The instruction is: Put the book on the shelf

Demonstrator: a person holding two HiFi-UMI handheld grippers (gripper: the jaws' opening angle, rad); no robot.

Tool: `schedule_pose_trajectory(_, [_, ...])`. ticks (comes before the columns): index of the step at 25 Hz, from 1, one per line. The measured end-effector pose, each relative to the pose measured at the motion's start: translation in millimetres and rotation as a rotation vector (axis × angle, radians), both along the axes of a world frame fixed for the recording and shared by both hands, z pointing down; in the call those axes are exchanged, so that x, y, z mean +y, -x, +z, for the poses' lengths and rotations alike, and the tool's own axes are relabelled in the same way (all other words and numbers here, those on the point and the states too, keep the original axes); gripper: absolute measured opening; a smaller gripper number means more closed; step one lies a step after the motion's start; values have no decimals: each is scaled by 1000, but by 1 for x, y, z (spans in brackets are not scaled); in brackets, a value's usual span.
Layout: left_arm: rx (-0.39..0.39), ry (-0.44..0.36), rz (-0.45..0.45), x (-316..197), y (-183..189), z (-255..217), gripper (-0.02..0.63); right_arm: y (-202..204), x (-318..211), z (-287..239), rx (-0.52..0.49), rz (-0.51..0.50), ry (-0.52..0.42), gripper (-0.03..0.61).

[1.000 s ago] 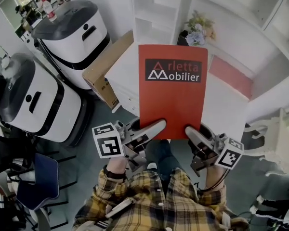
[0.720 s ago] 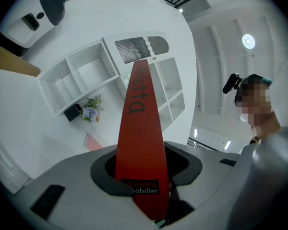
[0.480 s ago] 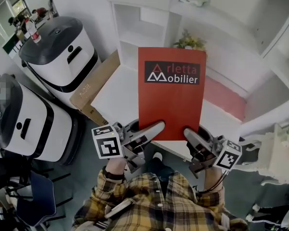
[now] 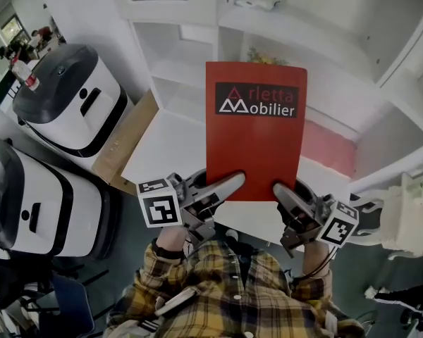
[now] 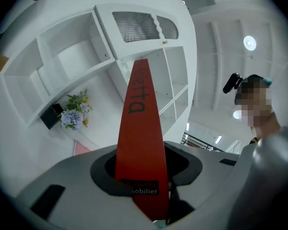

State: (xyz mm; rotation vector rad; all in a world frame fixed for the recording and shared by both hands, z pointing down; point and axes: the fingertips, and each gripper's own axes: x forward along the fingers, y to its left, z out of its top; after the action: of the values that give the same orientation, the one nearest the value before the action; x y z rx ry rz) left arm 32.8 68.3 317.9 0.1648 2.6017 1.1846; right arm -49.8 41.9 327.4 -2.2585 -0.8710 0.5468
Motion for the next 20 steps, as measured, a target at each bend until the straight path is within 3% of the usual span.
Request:
schedule_pose_trajectory(11, [5,20,140,26,24,-13,178,18,15,-12,11,137,12,202])
schedule_pose_trajectory(20, [3,20,186,38,38,-21,178,32,23,-21,2,178,24,202])
